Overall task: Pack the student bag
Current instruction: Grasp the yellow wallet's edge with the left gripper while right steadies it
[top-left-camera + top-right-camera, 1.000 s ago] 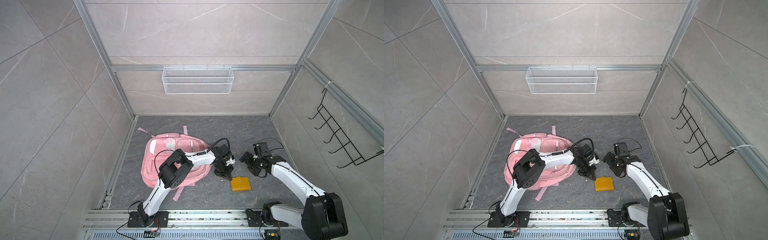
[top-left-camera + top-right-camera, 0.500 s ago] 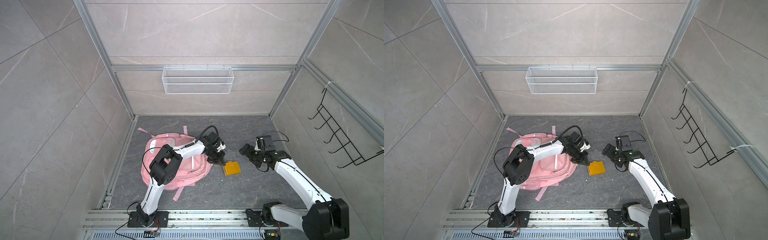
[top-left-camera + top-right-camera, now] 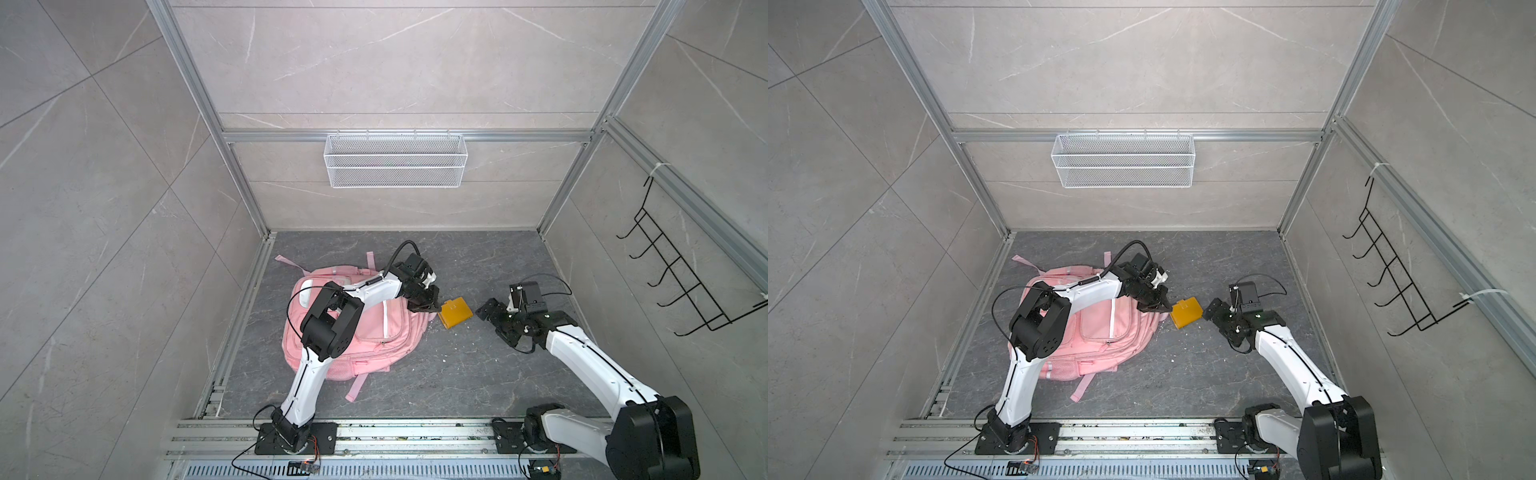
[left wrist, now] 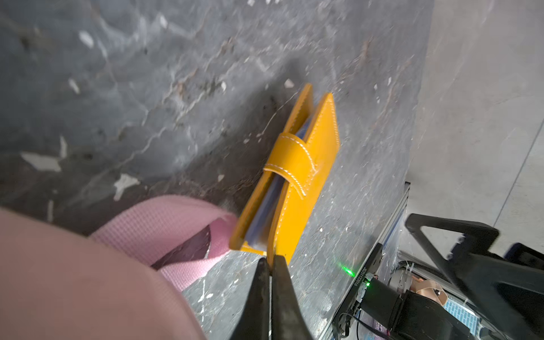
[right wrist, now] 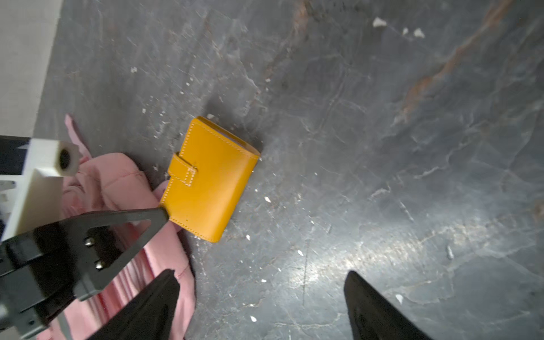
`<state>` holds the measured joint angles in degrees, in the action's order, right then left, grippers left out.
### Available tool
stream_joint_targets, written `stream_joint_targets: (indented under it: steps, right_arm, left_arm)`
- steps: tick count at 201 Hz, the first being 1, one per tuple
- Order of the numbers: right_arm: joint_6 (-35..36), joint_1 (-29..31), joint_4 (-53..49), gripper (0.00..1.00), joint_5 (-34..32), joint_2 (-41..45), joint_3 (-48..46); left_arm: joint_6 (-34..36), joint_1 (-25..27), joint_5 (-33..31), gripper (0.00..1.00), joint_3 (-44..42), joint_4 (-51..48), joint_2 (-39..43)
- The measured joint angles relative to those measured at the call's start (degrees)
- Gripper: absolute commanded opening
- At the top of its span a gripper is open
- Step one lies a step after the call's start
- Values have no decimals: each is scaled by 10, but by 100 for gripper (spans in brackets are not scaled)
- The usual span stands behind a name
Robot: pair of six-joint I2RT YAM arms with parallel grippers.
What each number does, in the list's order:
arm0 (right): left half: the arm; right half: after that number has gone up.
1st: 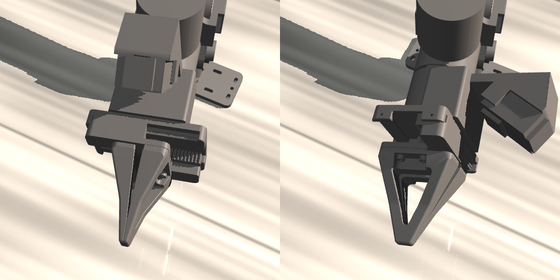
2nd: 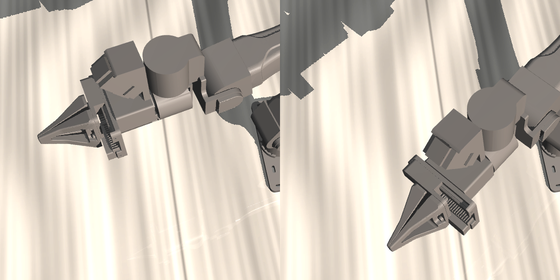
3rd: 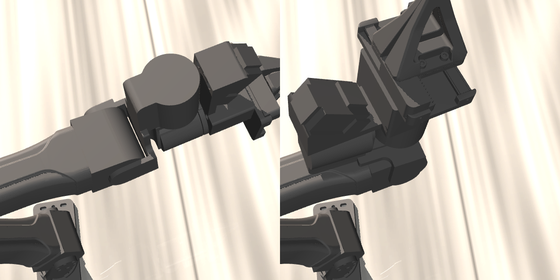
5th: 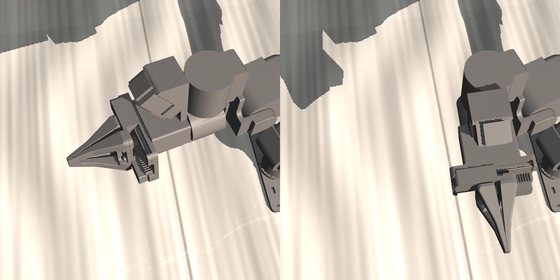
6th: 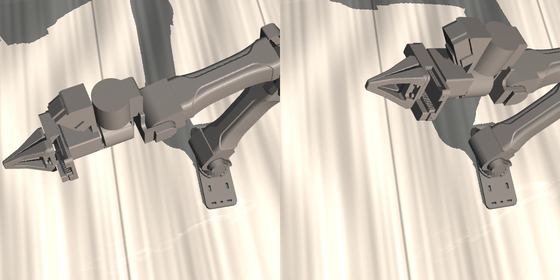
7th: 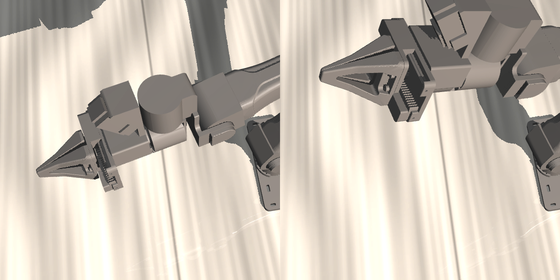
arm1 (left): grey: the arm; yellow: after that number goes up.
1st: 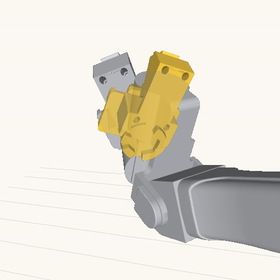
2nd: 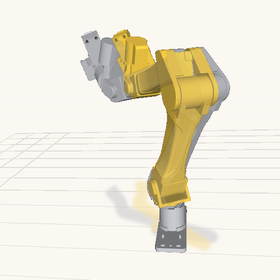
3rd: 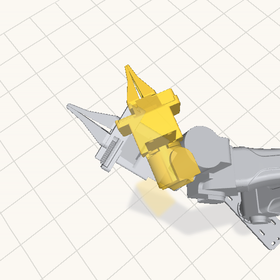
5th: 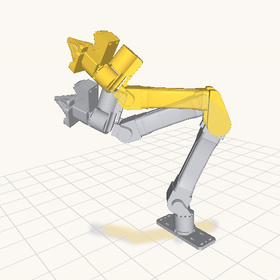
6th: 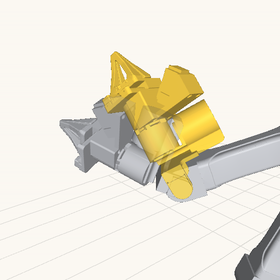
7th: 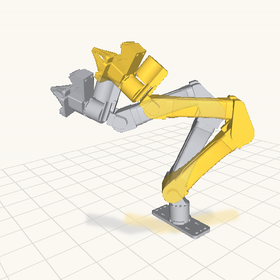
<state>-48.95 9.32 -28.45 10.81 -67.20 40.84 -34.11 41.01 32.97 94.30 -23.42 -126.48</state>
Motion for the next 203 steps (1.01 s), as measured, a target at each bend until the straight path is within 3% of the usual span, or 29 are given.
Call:
stream_joint_targets:
  steps: [17, 43, 75, 113, 159, 203]
  right_arm:
    - [-9, 0, 5, 90, 10, -8, -7]
    - [-10, 0, 33, 90, 26, -27, -7]
    - [-10, 0, 66, 90, 52, -57, -7]
    - [-17, 0, 97, 90, 67, -66, -17]
    - [-45, 0, 158, 88, 97, -83, -76]
    - [-58, 0, 198, 87, 122, -103, -85]
  left_arm:
    - [7, 0, -9, 25, -5, -11, 1]
    - [32, -2, -16, 33, 14, -56, 14]
    - [80, -16, -33, 44, 132, -148, 3]
    - [111, -24, -38, 57, 257, -189, -52]
    - [119, -15, -10, 60, 257, -187, -124]
    - [122, 0, 21, 59, 254, -162, -135]
